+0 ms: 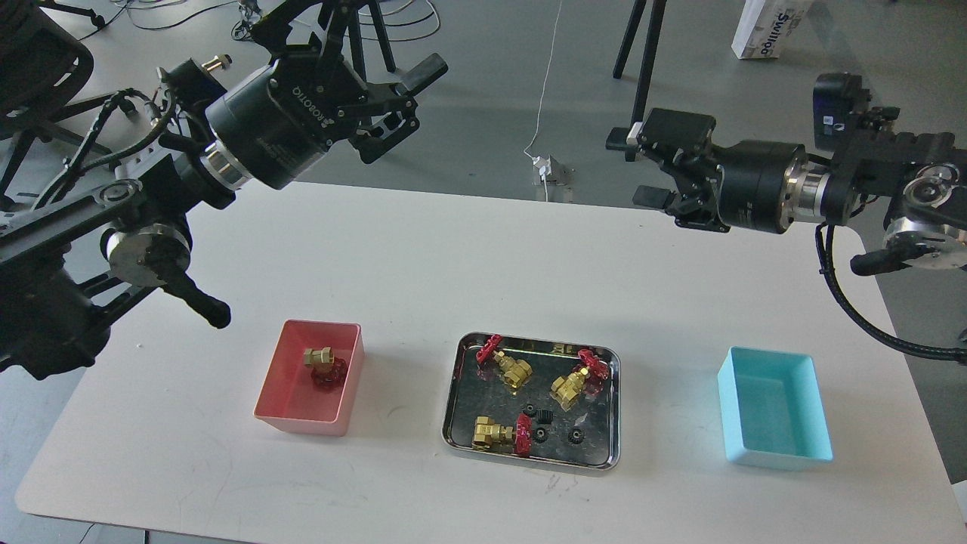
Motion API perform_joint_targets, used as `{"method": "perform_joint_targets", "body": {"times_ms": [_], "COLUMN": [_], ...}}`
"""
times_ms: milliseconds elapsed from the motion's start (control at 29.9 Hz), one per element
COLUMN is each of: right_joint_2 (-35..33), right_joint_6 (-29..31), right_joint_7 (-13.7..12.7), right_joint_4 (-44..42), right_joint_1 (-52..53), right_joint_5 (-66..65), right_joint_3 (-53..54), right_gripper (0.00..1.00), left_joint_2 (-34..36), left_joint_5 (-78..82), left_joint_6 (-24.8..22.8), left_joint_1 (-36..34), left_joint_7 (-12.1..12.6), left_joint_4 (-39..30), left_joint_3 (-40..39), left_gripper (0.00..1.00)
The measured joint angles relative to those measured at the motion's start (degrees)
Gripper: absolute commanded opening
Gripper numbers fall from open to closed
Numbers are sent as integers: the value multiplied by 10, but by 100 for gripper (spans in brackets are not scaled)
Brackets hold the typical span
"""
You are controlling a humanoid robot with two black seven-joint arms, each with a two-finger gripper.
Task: Place valve in pink box and gear in blue box
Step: 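Raise the left gripper away from the pink box, then reach the right gripper toward the black gear in the tray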
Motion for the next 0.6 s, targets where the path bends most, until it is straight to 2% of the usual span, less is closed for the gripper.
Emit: {"method": "perform_joint_targets", "body": {"times_ms": [134, 267, 434, 601], "right_joint_2": [-8, 32, 107, 220], "right_joint_6": [18, 22, 23, 20], "right_joint_7": [3, 3, 4, 4], "right_joint_4": [101, 131, 131, 60], "right_joint_1": [87, 153, 174, 167], "right_joint_5": [-125, -218, -300, -310], "right_joint_3": [-158, -287, -369, -396], "right_gripper": [100, 100, 100, 99], "left_joint_2": [-101, -178, -238, -309], "left_joint_5": [-20, -21, -20, -13], "left_joint_6": [7, 41, 143, 243], "left_joint_1": [57, 98, 105, 99], "left_joint_7": [0, 0, 0, 0], "left_joint_4": [8, 9, 10, 42], "left_joint_3": [-42, -67, -65, -53], "left_gripper": [98, 98, 98, 99]}}
